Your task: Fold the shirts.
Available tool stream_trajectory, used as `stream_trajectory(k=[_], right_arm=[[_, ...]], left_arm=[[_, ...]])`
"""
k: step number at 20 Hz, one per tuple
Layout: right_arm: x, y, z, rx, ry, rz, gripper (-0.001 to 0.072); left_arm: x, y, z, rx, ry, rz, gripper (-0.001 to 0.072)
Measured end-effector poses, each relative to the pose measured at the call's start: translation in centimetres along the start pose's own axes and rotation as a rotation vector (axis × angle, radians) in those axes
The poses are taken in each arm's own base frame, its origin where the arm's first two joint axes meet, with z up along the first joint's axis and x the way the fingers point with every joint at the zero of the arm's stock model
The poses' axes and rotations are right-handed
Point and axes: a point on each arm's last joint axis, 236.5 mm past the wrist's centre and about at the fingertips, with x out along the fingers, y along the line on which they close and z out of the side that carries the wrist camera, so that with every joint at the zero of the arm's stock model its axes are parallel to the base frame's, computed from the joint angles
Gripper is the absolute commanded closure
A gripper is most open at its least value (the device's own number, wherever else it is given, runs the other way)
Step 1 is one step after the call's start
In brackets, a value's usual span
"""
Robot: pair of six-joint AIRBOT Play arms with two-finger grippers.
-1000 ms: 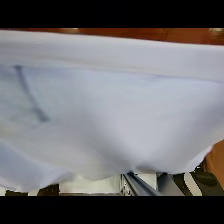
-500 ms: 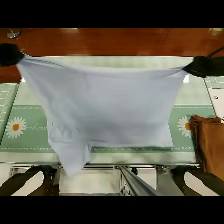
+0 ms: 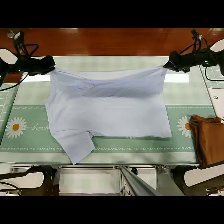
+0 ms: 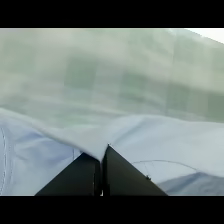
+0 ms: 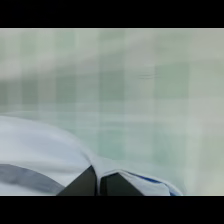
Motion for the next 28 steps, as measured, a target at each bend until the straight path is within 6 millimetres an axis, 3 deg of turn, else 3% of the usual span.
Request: stream_trajectory(k=[3,8,9,10,11,15,19,21,24,28], right_arm=[[0.0,-1.5,-1.4,0.035,0.094,0.008,0.0690],[0.5,-4.0,-8.5,0.044,0.361,-0.015,0.0689],[0.7,-4.8,-9.8,0.051,0.401,-0.031,0.0640],[0.9,-5.2,-10.7,0.058,0.427,-0.039,0.0306],[1.2,-5.6,-11.6,0.063,0.453,-0.051,0.0085],[0.3,-6.1,-12.2,0.066,0.463,-0.084,0.0090],[-4.8,-8.3,-11.4,0.072,0.377,-0.185,0.0090],[-7.0,-9.7,-12.2,0.117,0.313,-0.219,0.0090],[-8.2,-10.2,-15.9,0.185,0.245,-0.206,0.0090],[-7.0,-8.1,-21.2,0.244,0.184,-0.098,0.0091]], left_arm=[[0.1,1.2,-2.5,0.020,0.117,0.006,0.0687],[0.7,3.3,-10.7,0.056,0.420,0.003,0.0687],[0.9,3.8,-12.4,0.050,0.478,0.002,0.0676],[1.1,4.1,-13.7,0.045,0.520,0.002,0.0443],[1.3,4.4,-14.6,0.038,0.553,0.002,-0.0011],[0.2,5.5,-16.5,0.039,0.657,0.012,0.0004],[-4.0,8.7,-16.4,-0.003,0.655,0.071,0.0004],[-6.5,10.9,-17.8,-0.068,0.649,0.099,0.0004],[-9.7,13.1,-21.9,-0.215,0.645,0.090,0.0005],[-10.4,13.2,-27.4,-0.429,0.623,0.038,0.0005]])
